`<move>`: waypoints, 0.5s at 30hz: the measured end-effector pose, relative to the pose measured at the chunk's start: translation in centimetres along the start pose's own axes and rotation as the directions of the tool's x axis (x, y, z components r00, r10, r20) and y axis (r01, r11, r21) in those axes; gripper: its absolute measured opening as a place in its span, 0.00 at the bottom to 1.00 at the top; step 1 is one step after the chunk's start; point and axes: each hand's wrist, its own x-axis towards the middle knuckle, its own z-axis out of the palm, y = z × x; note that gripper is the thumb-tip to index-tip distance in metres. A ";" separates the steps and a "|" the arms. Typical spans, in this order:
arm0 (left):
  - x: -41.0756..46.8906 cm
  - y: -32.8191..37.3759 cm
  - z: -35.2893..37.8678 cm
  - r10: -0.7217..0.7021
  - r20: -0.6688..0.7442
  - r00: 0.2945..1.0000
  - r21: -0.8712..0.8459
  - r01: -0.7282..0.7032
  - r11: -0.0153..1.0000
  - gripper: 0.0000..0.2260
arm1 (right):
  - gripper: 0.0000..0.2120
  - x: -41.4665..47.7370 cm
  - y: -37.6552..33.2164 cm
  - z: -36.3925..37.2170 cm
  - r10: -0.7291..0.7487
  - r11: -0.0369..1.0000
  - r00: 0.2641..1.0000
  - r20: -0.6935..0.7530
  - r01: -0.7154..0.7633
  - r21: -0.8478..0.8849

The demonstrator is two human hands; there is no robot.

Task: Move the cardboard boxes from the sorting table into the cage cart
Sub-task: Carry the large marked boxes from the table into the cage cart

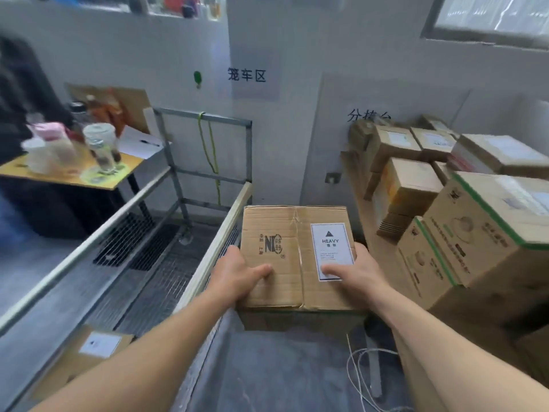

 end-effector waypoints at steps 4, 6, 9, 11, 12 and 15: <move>2.7 -1.5 -4.2 -0.049 -0.104 0.993 -0.016 0.047 0.999 0.30 | 0.29 3.7 -5.3 3.3 -0.107 0.994 0.991 0.078 0.109 -0.027; 4.4 -2.2 -6.0 -0.075 -0.161 0.984 -0.011 0.075 0.997 0.30 | 0.30 5.9 -7.8 5.4 -0.147 0.988 0.981 0.123 0.153 -0.036; 6.9 -3.0 -8.6 -0.126 -0.244 0.961 -0.036 0.121 0.992 0.28 | 0.30 9.5 -11.4 8.4 -0.182 0.979 0.962 0.203 0.197 -0.057; 8.7 -3.4 -10.0 -0.170 -0.295 0.940 -0.063 0.159 0.985 0.27 | 0.35 12.0 -13.8 10.3 -0.228 0.966 0.940 0.255 0.252 -0.062; 9.6 -3.6 -10.6 -0.196 -0.320 0.927 -0.078 0.180 0.981 0.26 | 0.37 13.2 -14.9 11.2 -0.249 0.959 0.928 0.277 0.276 -0.062; 12.0 -4.4 -12.3 -0.276 -0.384 0.881 -0.143 0.239 0.960 0.26 | 0.37 16.5 -18.2 13.8 -0.294 0.942 0.886 0.358 0.332 -0.049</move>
